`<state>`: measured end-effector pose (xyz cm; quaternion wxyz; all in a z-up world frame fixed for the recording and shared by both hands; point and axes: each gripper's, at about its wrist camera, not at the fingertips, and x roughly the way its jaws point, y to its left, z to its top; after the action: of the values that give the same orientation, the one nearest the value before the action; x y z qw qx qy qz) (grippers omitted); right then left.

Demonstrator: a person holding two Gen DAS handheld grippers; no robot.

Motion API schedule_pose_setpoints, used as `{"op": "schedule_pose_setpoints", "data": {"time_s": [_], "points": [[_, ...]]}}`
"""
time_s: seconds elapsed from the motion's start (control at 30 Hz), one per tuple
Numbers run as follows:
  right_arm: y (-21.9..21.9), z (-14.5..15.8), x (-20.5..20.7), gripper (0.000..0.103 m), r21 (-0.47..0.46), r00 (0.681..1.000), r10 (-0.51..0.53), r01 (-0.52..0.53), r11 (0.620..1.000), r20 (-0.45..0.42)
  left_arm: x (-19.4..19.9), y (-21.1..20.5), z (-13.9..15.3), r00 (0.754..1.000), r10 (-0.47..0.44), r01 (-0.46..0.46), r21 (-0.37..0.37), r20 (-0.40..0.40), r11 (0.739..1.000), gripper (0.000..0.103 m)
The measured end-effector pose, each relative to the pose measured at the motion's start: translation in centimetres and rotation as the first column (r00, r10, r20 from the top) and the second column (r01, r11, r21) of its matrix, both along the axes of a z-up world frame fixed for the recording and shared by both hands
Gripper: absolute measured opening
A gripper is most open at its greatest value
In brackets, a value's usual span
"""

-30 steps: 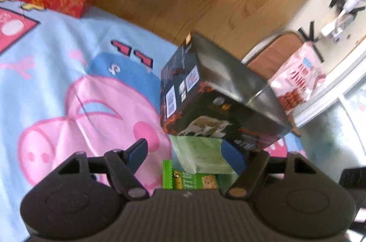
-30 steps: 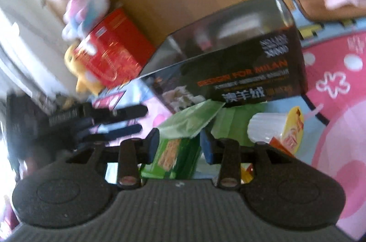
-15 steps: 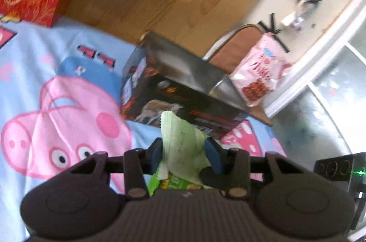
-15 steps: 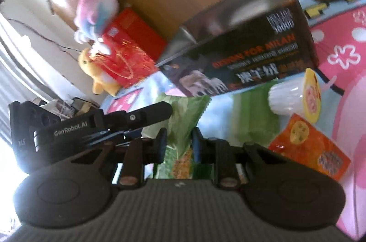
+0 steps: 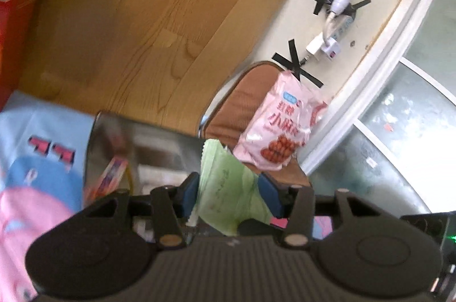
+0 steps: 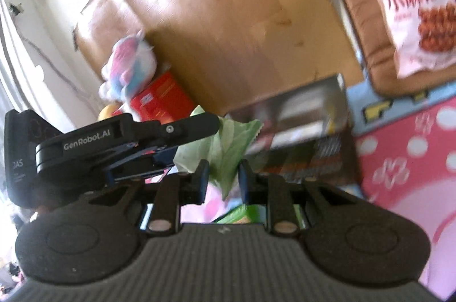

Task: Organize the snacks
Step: 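Lower the light green pack into the black box and release, then grasp the clear nut bar pack with the left gripper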

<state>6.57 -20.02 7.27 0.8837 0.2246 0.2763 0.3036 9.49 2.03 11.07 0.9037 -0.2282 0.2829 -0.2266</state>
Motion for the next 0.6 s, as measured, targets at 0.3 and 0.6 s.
{"op": "schedule_pose_setpoints", "data": {"time_s": [0.3, 0.6], "points": [[-0.9, -0.8, 4.7, 0.049, -0.202, 0.978, -0.179, 0.198, 0.959, 0.11, 1.8, 2.6, -1.3, 0.995, 0.095, -0.095, -0.008, -0.04, 0.995, 0.057], [-5.2, -3.7, -2.4, 0.049, 0.048, 0.998, -0.012, 0.014, 0.999, -0.057, -3.5, 7.2, -5.7, 0.973, 0.155, -0.156, 0.004, -0.174, 0.988, 0.061]]}}
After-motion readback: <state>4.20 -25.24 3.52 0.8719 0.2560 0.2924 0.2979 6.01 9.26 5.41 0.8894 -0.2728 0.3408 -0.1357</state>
